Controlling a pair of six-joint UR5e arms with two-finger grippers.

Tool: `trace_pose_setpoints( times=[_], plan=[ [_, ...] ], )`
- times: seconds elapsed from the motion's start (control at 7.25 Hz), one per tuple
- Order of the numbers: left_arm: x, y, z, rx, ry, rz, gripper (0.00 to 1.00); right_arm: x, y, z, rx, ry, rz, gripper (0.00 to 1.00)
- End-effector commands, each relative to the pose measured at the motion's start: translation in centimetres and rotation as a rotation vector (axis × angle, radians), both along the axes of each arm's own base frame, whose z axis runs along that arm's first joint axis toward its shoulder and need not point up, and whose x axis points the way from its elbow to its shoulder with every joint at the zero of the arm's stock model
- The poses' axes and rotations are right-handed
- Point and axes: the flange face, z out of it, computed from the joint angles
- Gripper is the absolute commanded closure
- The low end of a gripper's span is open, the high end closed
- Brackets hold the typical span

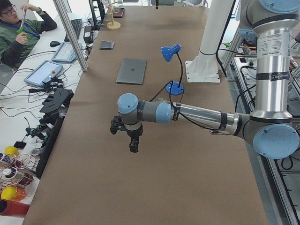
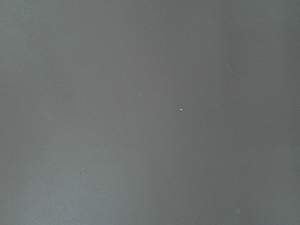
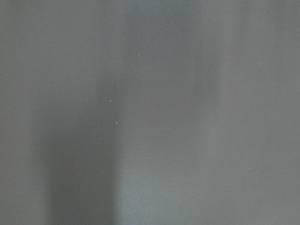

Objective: Close laptop

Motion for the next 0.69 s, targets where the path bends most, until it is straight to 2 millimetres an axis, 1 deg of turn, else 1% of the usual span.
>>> trace_pose_setpoints(
  times=[0.0, 0.55],
  plan=[
    [-0.01, -0.14, -0.15, 0.003, 0.0, -0.001, 0.02, 0.28, -0.16, 0.02, 0.006, 0.023, 0.002, 0.0],
    [-0.01, -0.14, -0.23, 0.005, 0.001, -0.001, 0.02, 0.24, 0.18, 0.06, 0.001, 0.021, 0.002, 0.0]
  ],
)
